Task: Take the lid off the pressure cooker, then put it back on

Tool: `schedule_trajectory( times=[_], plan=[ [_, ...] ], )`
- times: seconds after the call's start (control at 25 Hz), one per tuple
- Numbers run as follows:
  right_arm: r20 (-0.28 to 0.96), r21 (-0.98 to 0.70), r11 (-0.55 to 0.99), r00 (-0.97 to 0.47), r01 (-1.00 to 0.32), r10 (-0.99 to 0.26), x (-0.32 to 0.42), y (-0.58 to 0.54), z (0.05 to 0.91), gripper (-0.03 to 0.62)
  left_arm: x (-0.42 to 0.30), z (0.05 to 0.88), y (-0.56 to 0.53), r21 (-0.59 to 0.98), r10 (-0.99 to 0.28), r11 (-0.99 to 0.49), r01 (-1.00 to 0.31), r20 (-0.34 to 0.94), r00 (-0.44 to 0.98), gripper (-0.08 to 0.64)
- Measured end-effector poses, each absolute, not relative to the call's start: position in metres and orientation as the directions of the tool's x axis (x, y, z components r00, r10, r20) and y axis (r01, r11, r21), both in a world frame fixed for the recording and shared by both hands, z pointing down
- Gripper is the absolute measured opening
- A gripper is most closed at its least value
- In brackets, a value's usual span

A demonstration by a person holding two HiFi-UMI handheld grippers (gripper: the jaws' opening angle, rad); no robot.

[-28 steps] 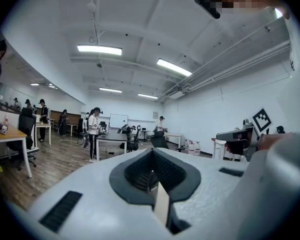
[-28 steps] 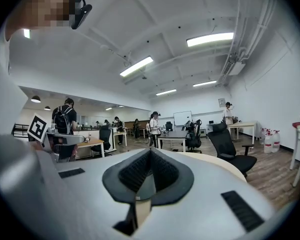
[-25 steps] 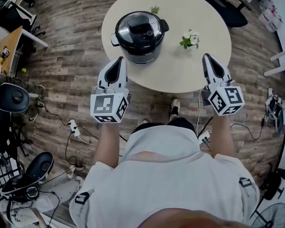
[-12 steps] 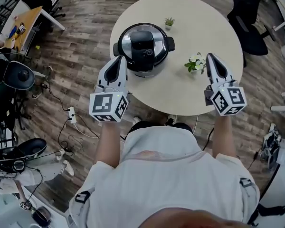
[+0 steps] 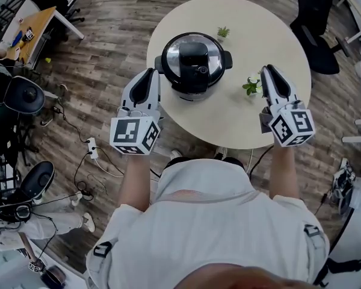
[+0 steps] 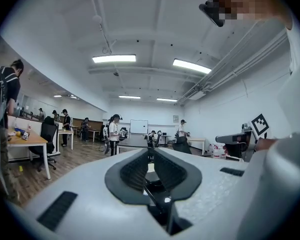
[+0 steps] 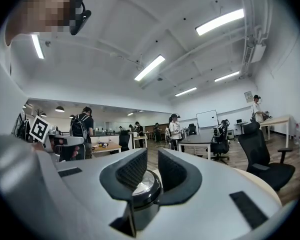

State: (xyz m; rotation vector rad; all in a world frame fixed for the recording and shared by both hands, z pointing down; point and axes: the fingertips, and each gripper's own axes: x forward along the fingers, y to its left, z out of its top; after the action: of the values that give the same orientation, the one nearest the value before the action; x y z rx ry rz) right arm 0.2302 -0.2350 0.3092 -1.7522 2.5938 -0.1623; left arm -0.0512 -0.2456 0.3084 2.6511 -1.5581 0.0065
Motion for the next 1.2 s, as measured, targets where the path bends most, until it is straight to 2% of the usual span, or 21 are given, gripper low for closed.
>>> schedule_trajectory(
  times=[0.12, 0.2, 0.24, 0.36, 0.48, 0.64, 0.76, 0.92, 1.04, 1.2],
  plan=[
    [0.055, -0.075, 0.395, -0.399, -0.916, -0.915, 0.225, -0.235, 0.308, 0.138, -0.047, 0.308, -0.246, 0.076, -0.846, -0.53, -0.845, 0.029, 0.533, 0.137],
    [0.049, -0.093, 0.418, -0.423, -0.904, -0.905, 0.222, -0.236, 0.307, 0.265, -0.043, 0.309, -0.247, 0.094, -0.824, -0.561, -0.822, 0.027, 0.566, 0.255],
    [0.046, -0.102, 0.422, -0.428, -0.901, -0.903, 0.222, -0.237, 0.306, 0.298, -0.041, 0.308, -0.248, 0.1, -0.817, -0.571, -0.815, 0.028, 0.576, 0.296],
    [0.055, -0.094, 0.414, -0.42, -0.906, -0.906, 0.221, -0.242, 0.305, 0.383, -0.042, 0.31, -0.251, 0.097, -0.811, -0.579, -0.81, 0.039, 0.584, 0.362],
    [0.069, -0.1, 0.412, -0.419, -0.906, -0.905, 0.213, -0.25, 0.307, 0.436, -0.054, 0.313, -0.257, 0.099, -0.817, -0.568, -0.817, 0.052, 0.574, 0.407],
    [0.1, -0.101, 0.45, -0.459, -0.887, -0.883, 0.213, -0.253, 0.31, 0.454, -0.051, 0.314, -0.253, 0.106, -0.822, -0.56, -0.822, 0.058, 0.567, 0.424],
    [0.165, -0.062, 0.547, -0.549, -0.835, -0.819, 0.196, -0.262, 0.314, 0.456, -0.05, 0.314, -0.248, 0.115, -0.829, -0.547, -0.829, 0.06, 0.556, 0.425],
    [0.383, 0.035, 0.73, -0.666, -0.682, -0.64, 0.143, -0.295, 0.329, 0.454, -0.064, 0.315, -0.244, 0.115, -0.848, -0.518, -0.847, 0.058, 0.527, 0.425],
    [0.562, 0.09, 0.827, -0.657, -0.556, -0.503, 0.109, -0.322, 0.353, 0.454, -0.071, 0.319, -0.236, 0.117, -0.859, -0.5, -0.858, 0.059, 0.509, 0.423],
    [0.718, 0.068, 0.906, -0.61, -0.417, -0.335, 0.083, -0.341, 0.389, 0.454, -0.06, 0.331, -0.213, 0.122, -0.869, -0.479, -0.869, 0.072, 0.489, 0.423]
  ],
)
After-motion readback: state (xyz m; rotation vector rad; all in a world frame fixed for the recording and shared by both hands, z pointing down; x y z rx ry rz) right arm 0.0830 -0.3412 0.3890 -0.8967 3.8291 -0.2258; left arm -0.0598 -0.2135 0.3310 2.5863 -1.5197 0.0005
